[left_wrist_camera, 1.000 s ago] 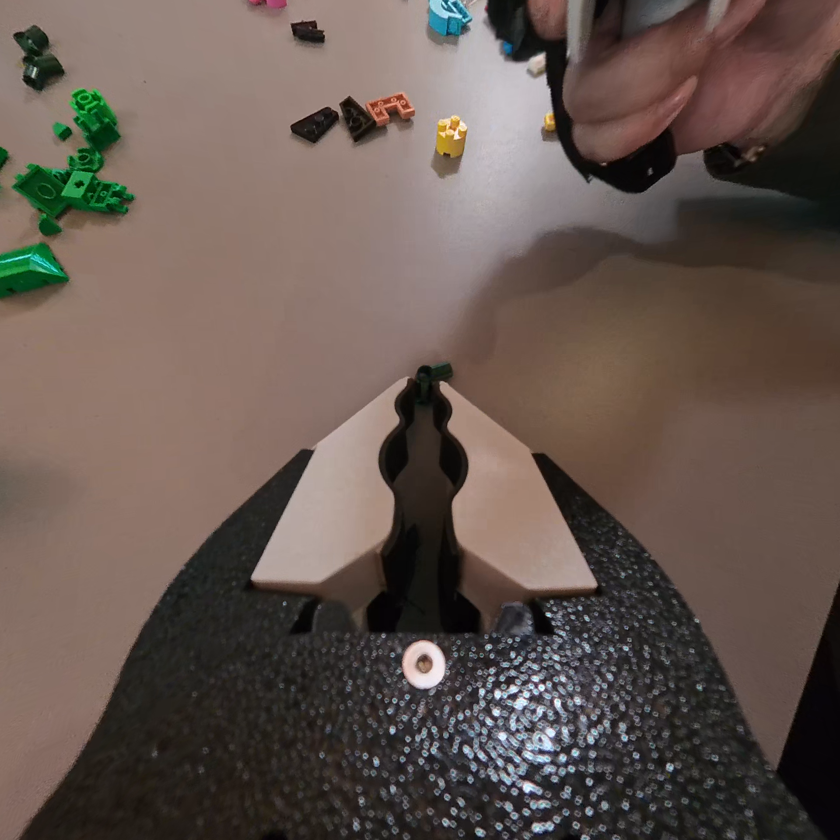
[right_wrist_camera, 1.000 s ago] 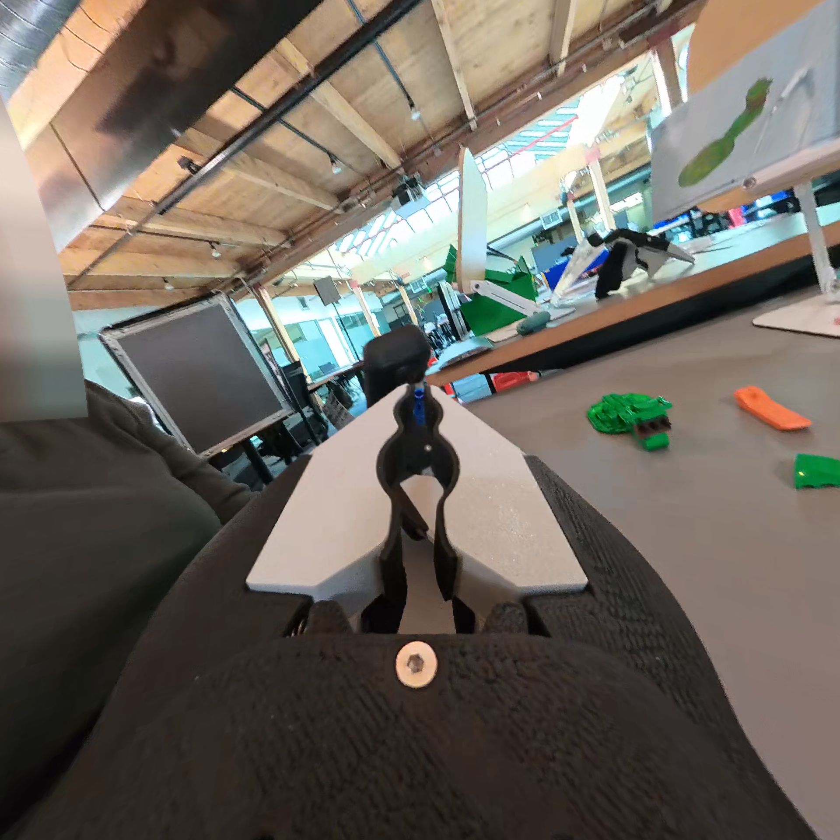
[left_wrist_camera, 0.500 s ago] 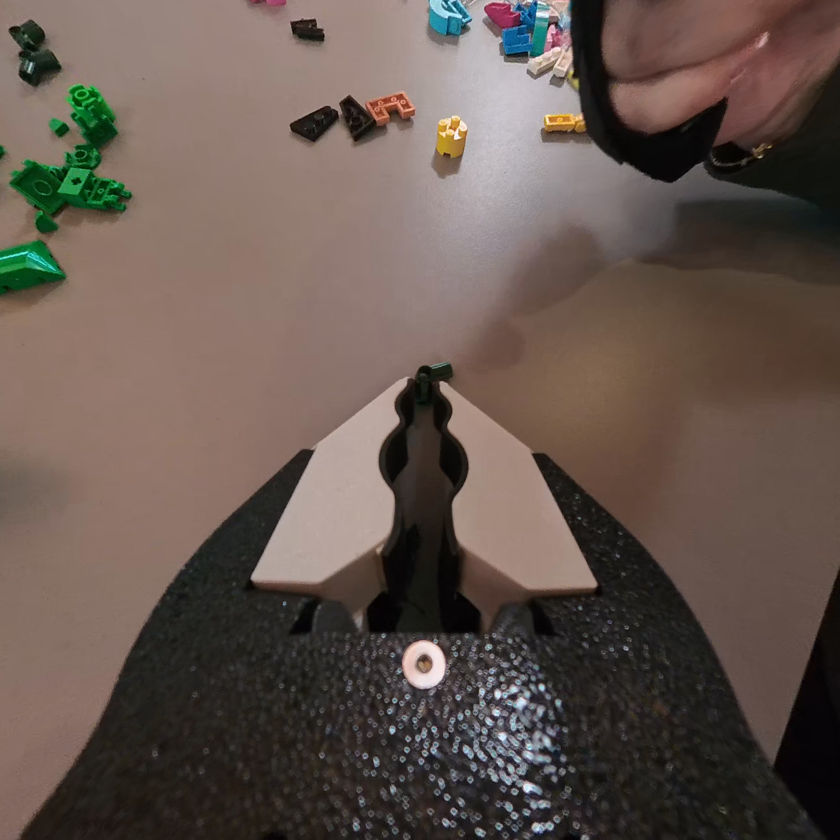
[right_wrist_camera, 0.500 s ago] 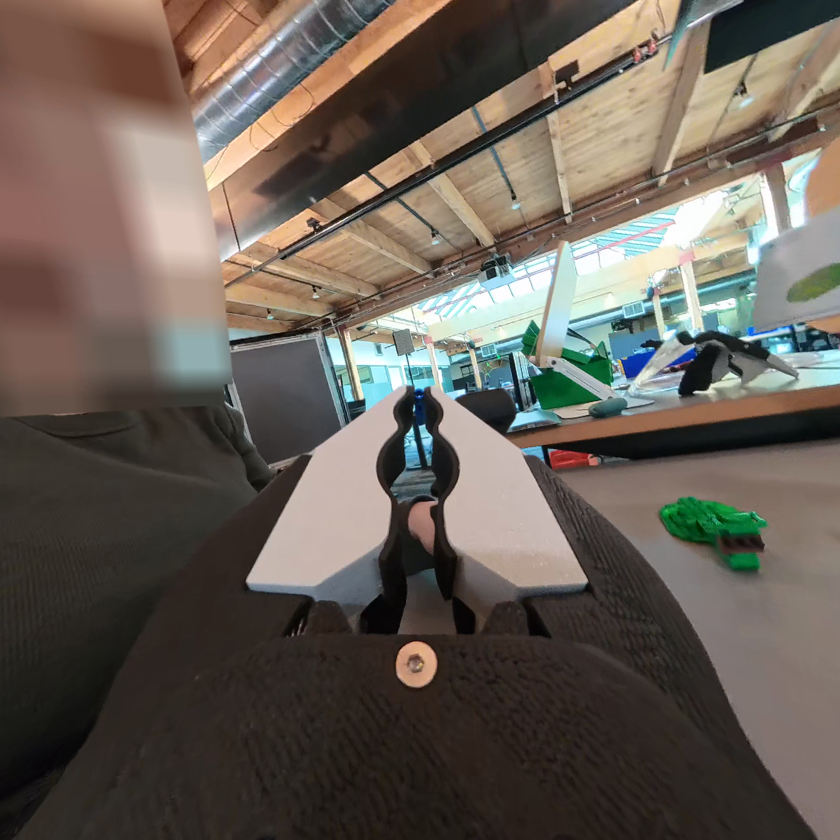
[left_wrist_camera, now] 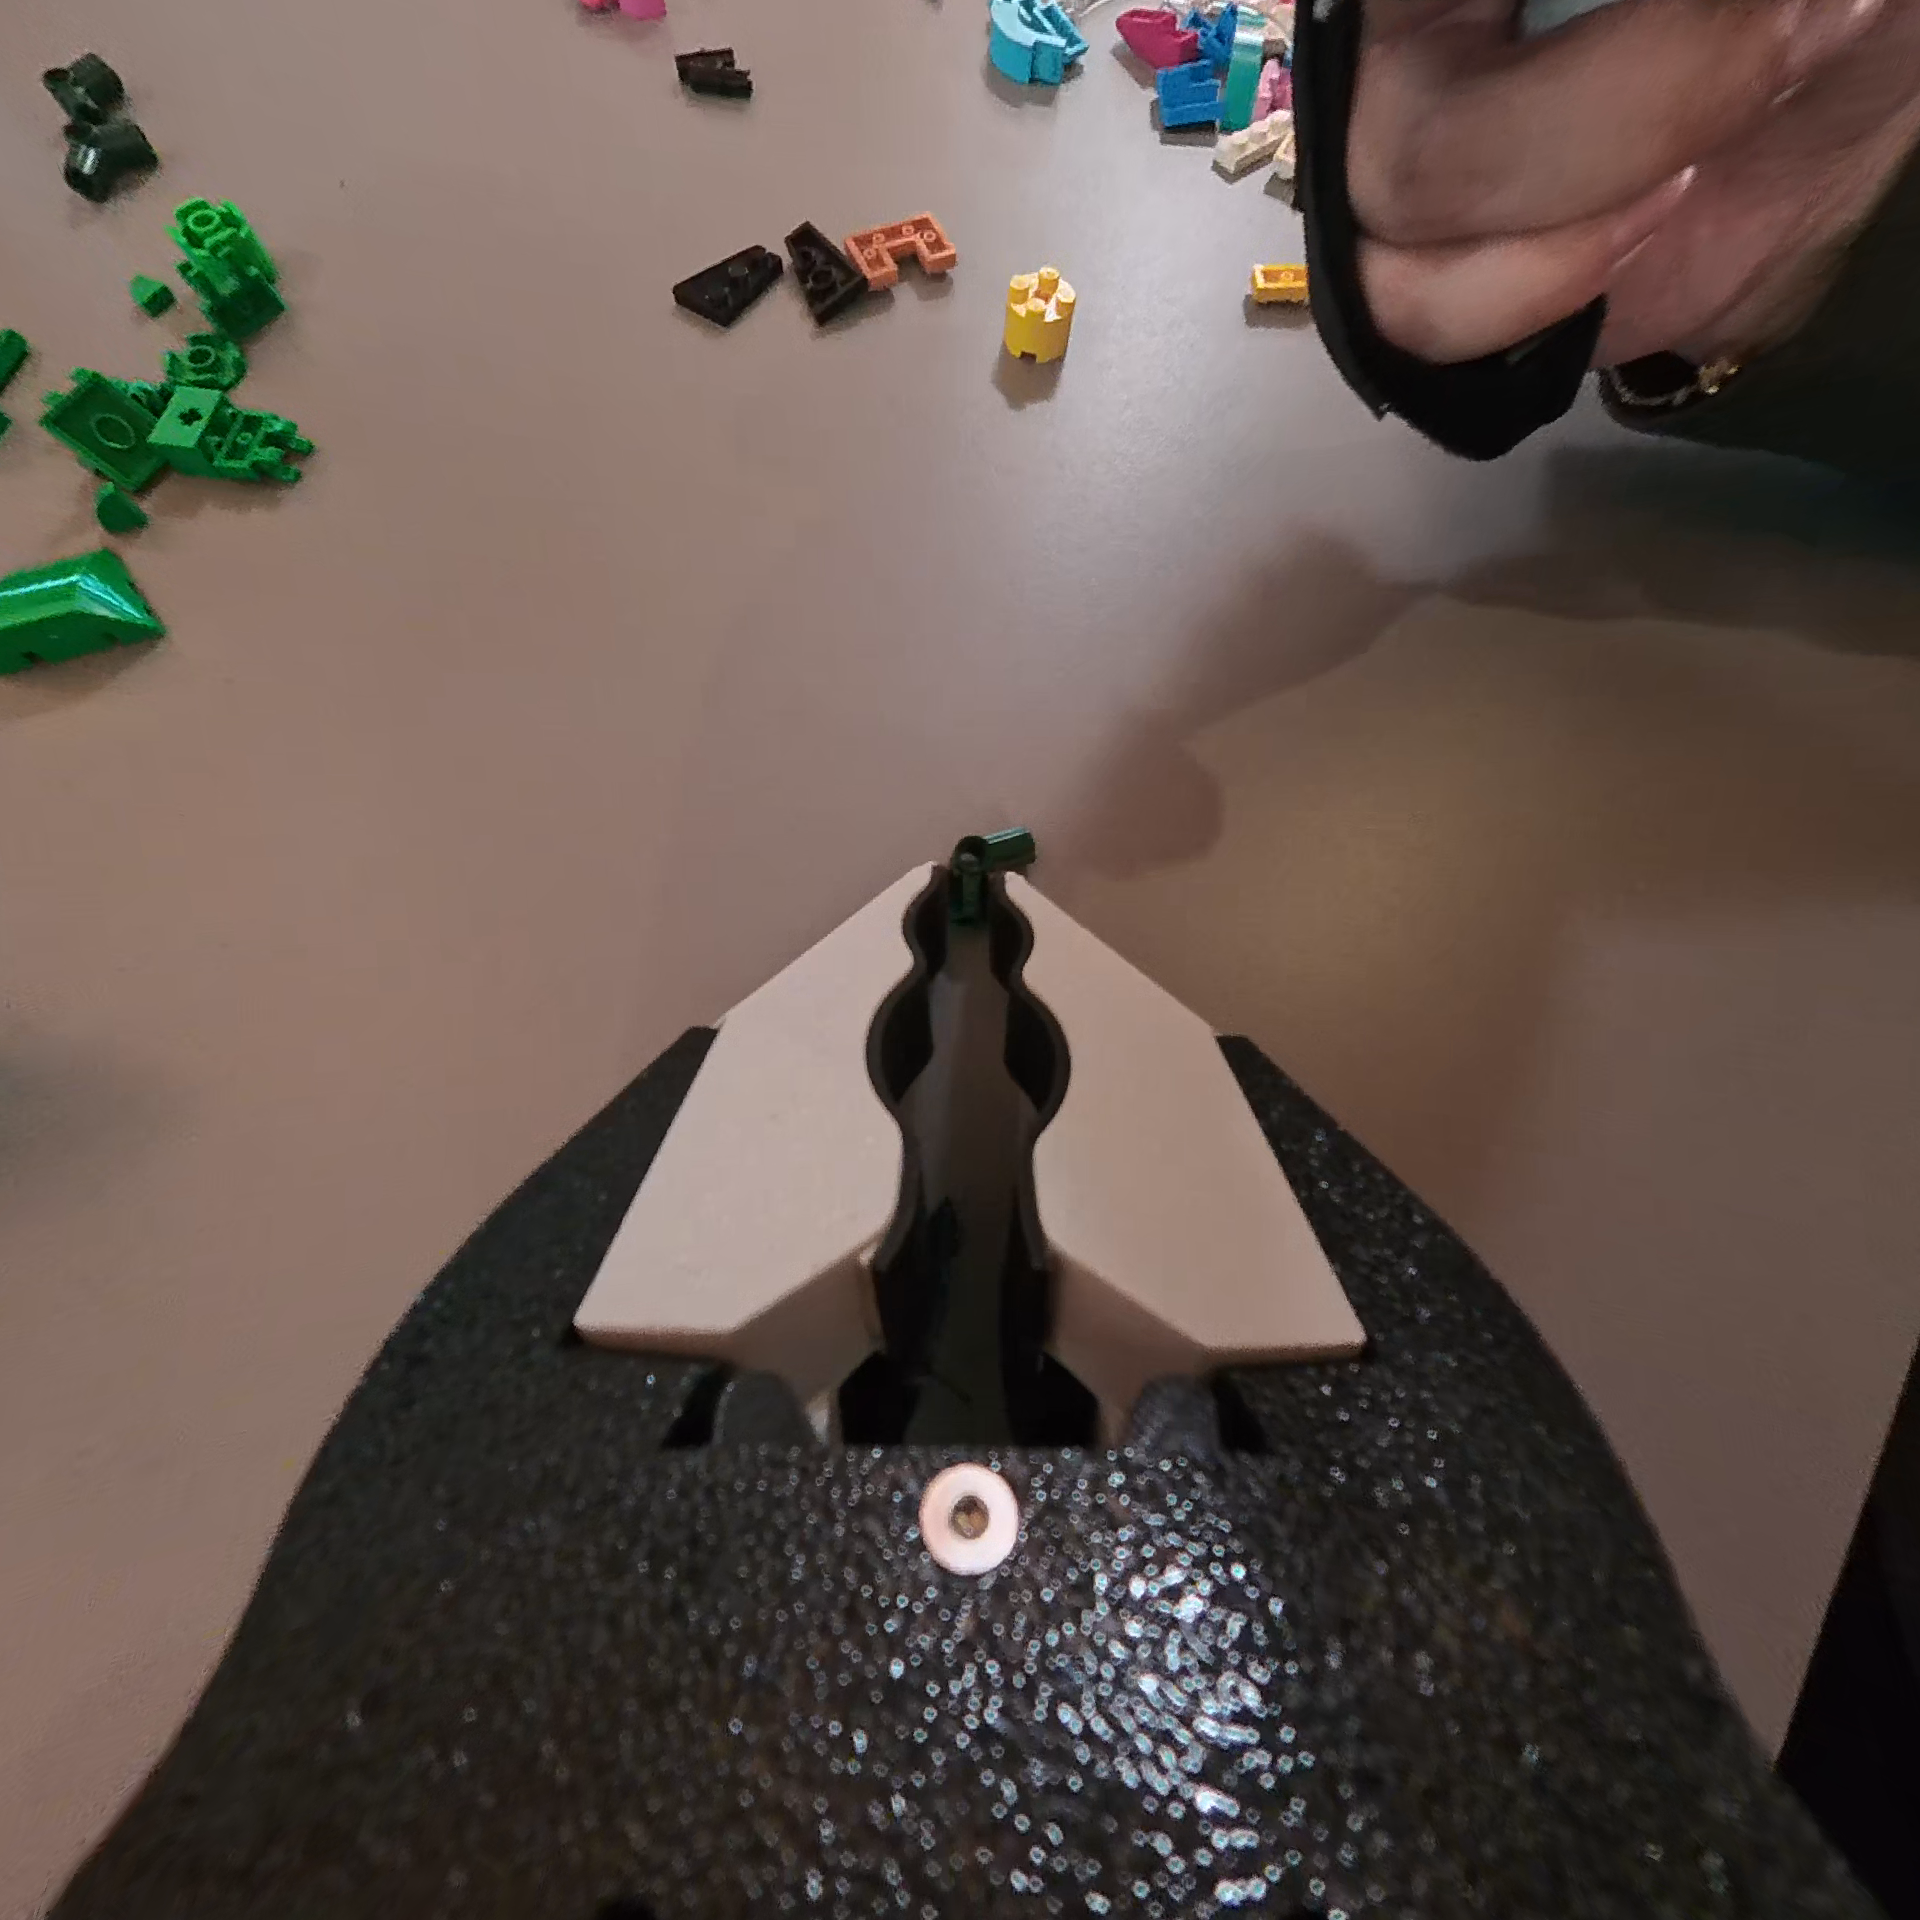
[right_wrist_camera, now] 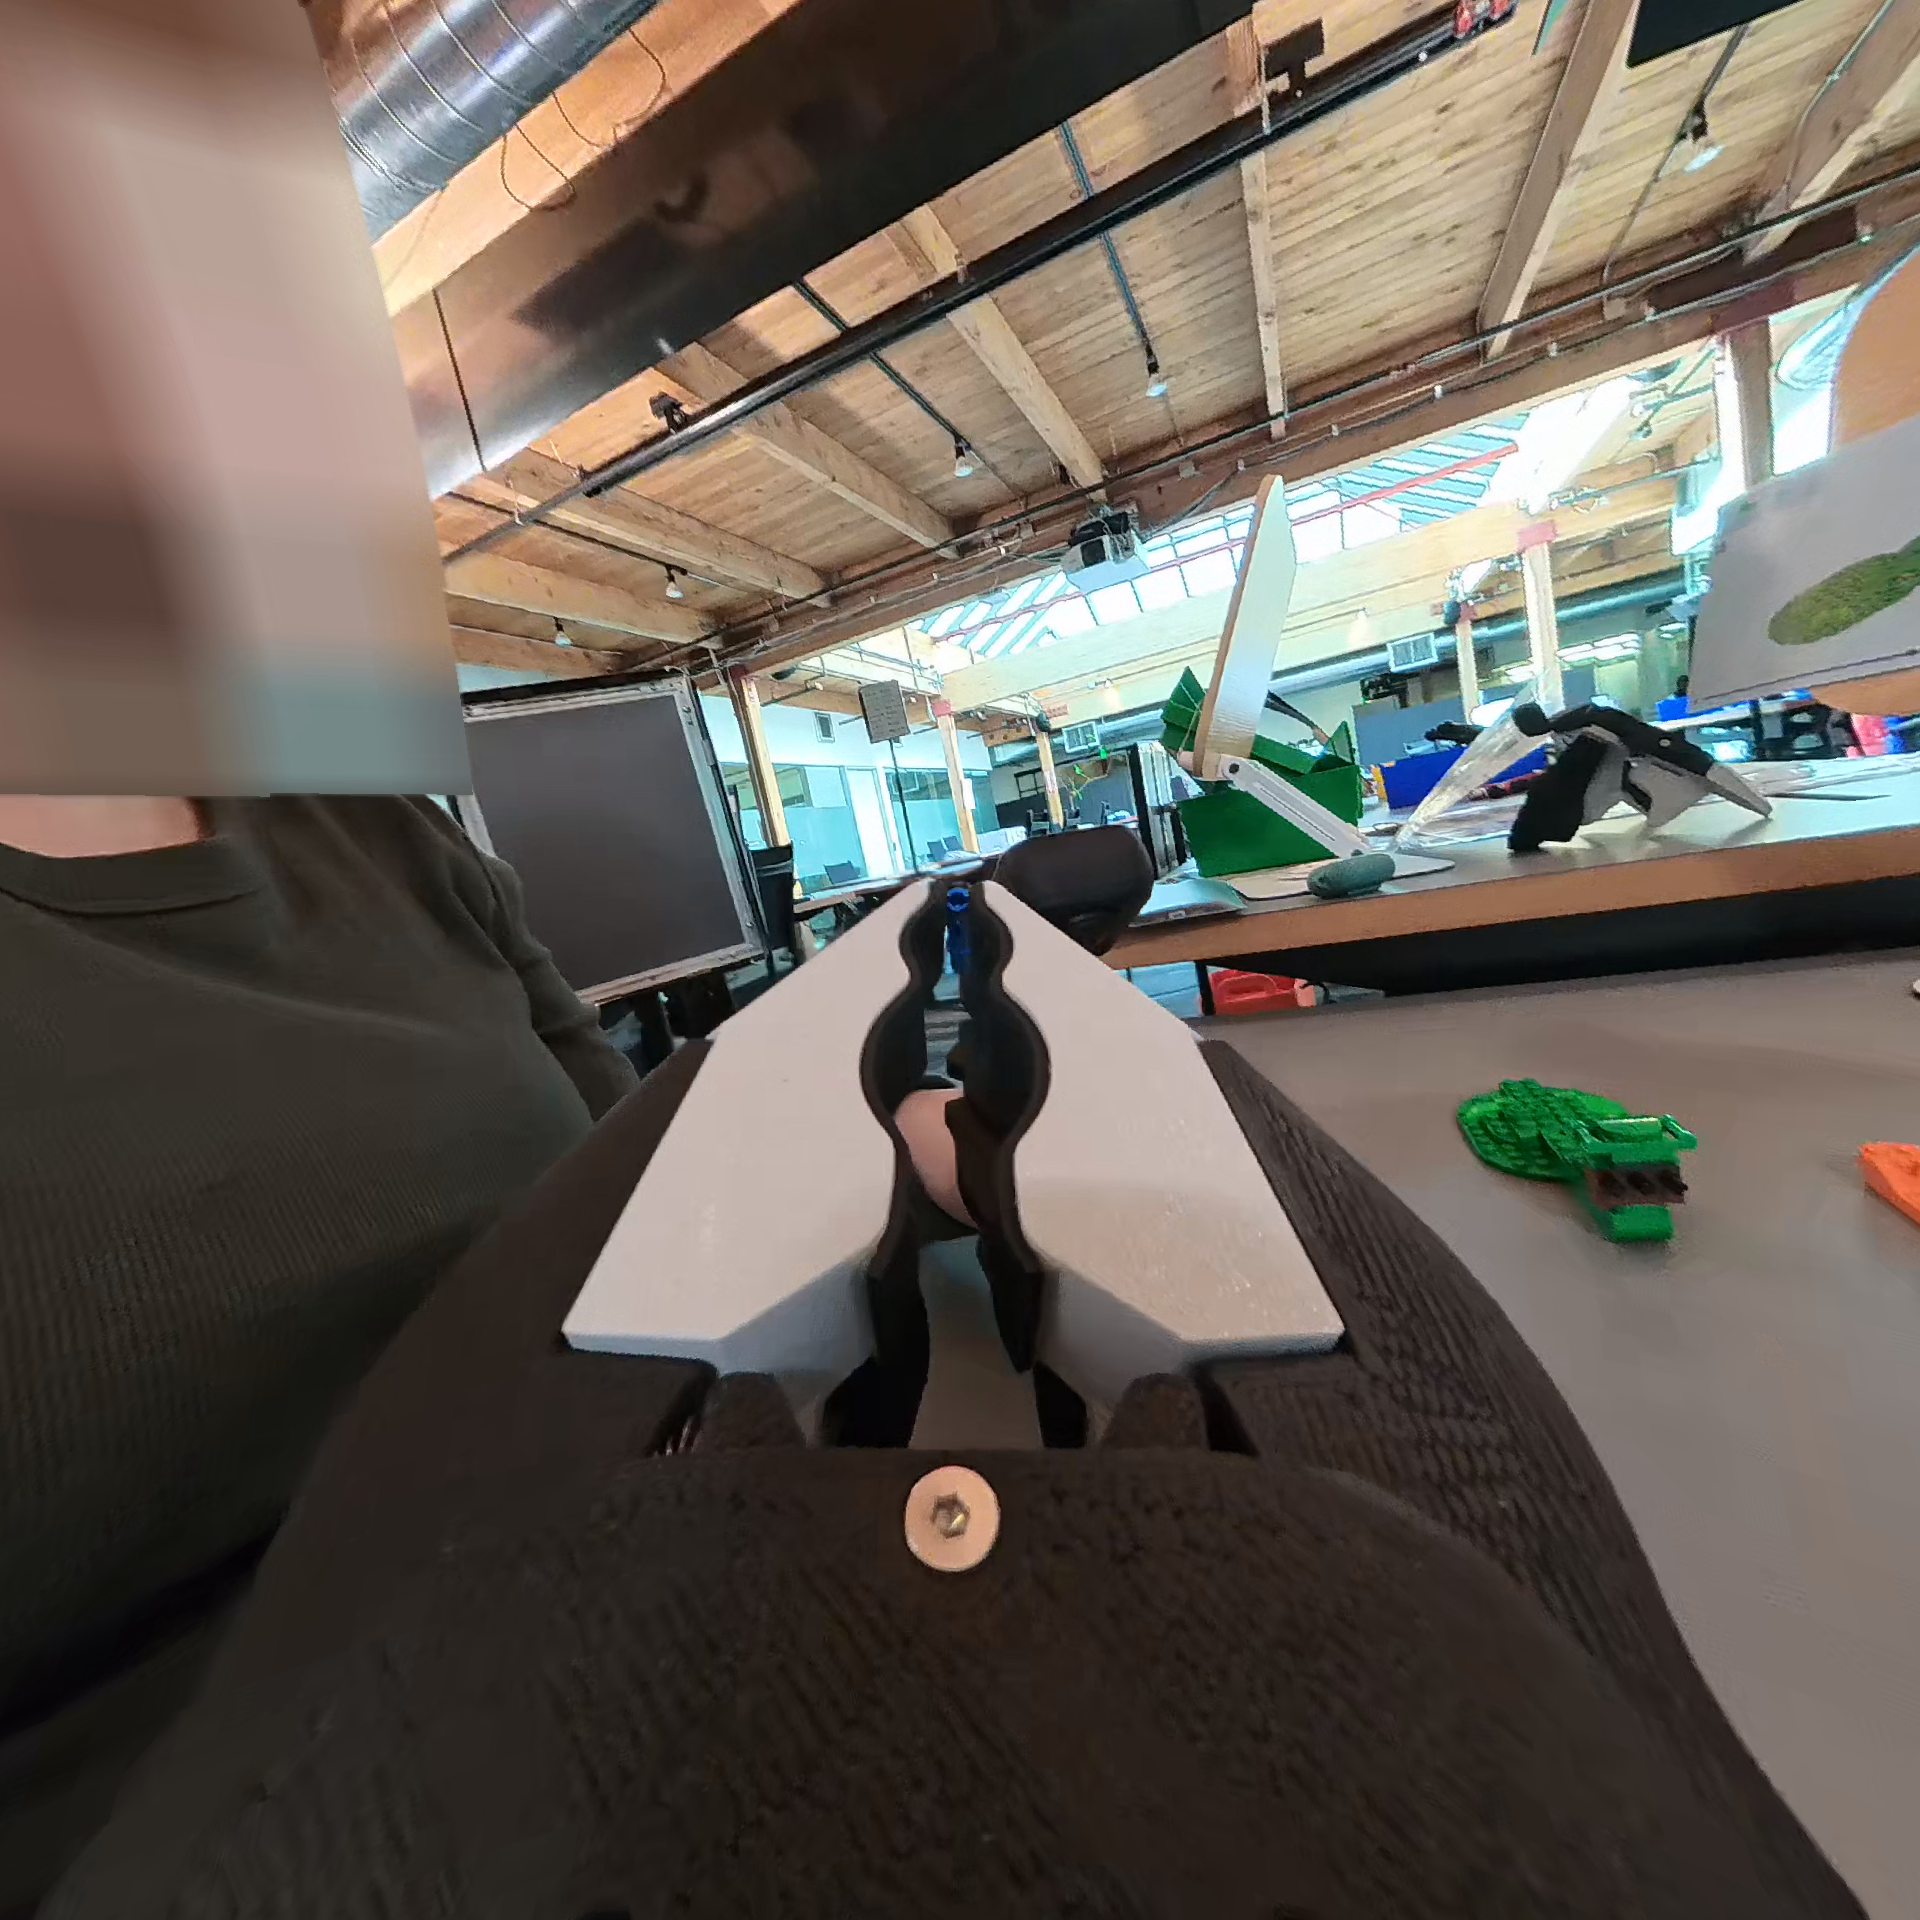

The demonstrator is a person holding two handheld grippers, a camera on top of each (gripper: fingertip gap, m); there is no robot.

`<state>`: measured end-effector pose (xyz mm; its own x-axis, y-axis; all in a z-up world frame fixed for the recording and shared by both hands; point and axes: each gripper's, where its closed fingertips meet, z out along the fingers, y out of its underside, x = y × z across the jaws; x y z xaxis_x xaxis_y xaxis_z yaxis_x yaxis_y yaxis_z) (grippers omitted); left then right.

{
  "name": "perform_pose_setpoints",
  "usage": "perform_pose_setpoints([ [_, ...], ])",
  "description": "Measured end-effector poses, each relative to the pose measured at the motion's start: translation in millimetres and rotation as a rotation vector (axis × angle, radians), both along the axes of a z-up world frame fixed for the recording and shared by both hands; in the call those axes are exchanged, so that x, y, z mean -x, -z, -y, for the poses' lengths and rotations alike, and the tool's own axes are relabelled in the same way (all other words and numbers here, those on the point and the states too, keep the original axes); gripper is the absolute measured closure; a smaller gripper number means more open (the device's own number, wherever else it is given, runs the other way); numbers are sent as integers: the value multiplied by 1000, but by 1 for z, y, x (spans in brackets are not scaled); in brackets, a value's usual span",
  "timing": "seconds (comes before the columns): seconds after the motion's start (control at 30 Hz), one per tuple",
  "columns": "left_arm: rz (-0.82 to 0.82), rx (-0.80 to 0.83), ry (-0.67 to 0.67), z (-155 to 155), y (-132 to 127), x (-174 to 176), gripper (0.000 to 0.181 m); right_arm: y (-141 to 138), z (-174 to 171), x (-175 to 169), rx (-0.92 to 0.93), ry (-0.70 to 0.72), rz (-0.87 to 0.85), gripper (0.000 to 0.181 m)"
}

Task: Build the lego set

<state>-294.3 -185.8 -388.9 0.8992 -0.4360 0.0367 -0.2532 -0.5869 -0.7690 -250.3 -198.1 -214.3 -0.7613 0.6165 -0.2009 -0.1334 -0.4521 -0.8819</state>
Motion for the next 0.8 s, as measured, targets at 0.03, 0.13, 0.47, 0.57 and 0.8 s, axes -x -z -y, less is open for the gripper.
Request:
perform_pose_setpoints([
  [0.03, 2, 3, -7, 0, 0, 0, 176, 1, 0, 1, -6, 7, 3, 180],
  [0.13, 9, 11, -26, -1, 0, 2, 176, 6, 0, 6, -36, 42, 19, 180],
  [0.47, -125, -130, 43, -26, -23, 27, 176, 30, -37, 49, -186, 497, 57, 179],
  [0.57, -173, -134, 81, -41, -27, 44, 176, 41, -62, 62, -254, 686, 88, 179],
  [0.8, -144, -173, 185, -48, -22, 40, 176, 51, -77, 88, -535, 901, 57, 179],
])
